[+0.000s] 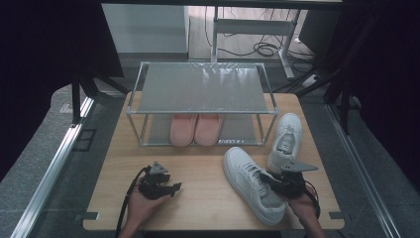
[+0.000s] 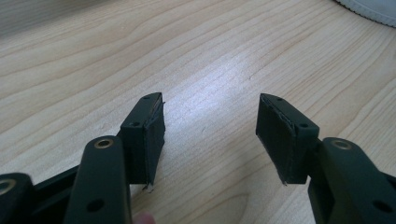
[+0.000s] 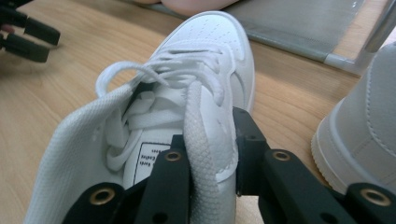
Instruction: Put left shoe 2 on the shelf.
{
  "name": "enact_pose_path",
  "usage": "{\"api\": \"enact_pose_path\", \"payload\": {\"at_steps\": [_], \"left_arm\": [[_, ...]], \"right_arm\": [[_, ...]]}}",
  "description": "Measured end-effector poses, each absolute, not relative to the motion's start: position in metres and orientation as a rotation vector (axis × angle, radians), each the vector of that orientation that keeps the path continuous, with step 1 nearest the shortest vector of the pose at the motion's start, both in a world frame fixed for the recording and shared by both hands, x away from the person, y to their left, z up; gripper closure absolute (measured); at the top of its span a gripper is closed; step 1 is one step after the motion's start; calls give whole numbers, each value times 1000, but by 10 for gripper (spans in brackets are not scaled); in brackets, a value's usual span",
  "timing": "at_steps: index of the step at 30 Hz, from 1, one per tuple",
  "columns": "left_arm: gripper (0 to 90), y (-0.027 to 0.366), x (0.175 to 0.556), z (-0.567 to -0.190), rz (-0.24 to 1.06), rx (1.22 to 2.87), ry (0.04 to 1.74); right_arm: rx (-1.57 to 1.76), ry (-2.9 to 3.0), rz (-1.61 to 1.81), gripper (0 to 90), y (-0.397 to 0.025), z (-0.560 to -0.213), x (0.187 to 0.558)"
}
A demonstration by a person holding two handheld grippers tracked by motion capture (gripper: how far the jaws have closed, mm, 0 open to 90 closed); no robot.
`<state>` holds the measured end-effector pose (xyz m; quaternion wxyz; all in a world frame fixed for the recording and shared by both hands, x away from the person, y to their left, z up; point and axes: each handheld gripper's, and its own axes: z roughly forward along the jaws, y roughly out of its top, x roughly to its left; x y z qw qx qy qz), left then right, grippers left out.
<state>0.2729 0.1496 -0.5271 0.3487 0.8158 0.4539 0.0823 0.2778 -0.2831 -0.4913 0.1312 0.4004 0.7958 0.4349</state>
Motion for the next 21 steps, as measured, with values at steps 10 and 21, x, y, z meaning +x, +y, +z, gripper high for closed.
{"api": "enact_pose_path", "payload": {"at_steps": [10,21], "left_arm": [[430,150,273,-526,207,2112,1171],[431,152,278,-524,196,2095,1168]], "right_arm": [[1259,2239,1397,806,-287,-494,279],[1286,2153,1538,806,-293,-477,271]]}}
